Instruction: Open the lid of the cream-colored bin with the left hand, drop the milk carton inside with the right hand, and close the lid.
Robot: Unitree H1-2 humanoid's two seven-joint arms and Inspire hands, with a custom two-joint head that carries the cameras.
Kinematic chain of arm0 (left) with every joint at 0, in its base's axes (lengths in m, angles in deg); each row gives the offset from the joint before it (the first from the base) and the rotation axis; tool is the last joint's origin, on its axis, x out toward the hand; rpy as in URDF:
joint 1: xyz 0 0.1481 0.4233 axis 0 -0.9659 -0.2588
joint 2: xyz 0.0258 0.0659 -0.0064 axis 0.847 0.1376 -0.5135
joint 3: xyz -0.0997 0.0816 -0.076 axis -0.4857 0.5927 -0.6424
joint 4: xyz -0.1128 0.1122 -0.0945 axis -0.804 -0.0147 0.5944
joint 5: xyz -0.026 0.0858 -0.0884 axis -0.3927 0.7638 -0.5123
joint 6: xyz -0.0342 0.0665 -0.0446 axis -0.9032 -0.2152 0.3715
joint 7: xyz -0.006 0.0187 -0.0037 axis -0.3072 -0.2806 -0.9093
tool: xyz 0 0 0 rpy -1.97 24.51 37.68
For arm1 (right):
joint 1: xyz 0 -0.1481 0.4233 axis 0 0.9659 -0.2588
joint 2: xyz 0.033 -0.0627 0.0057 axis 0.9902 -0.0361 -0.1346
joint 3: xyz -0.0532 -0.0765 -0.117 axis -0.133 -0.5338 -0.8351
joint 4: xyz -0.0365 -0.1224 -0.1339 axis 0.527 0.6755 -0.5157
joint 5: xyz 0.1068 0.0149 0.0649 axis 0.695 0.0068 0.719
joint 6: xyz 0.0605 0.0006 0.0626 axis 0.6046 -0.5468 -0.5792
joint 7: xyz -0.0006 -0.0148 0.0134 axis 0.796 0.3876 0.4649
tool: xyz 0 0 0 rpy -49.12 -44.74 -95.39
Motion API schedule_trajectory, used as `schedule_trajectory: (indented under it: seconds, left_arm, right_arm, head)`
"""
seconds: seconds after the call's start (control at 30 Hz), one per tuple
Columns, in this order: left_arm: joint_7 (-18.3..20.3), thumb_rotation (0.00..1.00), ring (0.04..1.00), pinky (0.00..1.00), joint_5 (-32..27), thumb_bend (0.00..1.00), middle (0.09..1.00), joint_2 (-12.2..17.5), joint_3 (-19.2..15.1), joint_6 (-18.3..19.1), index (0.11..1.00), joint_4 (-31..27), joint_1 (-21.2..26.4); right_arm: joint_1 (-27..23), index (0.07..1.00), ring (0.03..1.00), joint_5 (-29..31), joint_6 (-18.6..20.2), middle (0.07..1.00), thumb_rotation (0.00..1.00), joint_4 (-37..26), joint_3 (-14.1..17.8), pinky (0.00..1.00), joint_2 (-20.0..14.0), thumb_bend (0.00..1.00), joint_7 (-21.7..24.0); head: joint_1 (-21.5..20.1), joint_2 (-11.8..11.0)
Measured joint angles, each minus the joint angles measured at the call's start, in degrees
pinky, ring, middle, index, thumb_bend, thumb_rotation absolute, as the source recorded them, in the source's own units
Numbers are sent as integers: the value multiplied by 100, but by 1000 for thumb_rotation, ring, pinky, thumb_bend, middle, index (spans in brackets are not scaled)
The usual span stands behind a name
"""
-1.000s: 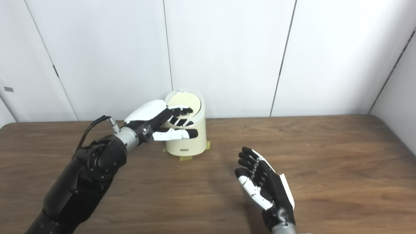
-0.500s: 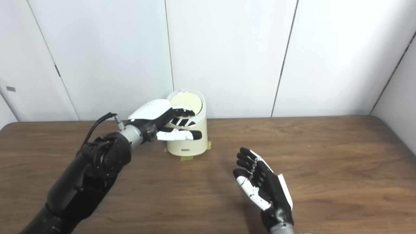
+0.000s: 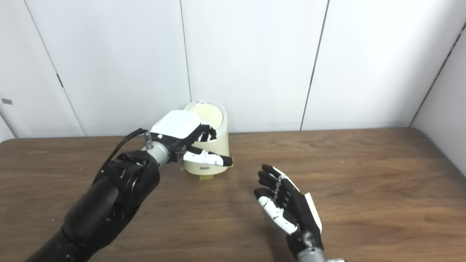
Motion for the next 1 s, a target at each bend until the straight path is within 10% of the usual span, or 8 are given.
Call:
schedule_trajectory:
  seconds: [0.6,1.0]
  left_arm:
    - [-254,959,889,851,-141,882,905,-249,-622,-73,896,-223,-505]
    - [-1323,1000,959,860,-849,769,979,-441,-1128,-681,971,-158,-986]
  right_arm:
    - [-12,801,804,-235,27,795,378,9,-25,755,-3,215,4]
    - [-18,804,799,-253,18,794,317,142,7,753,-8,212,12]
  head:
    - [18,-18]
    - [9,-44]
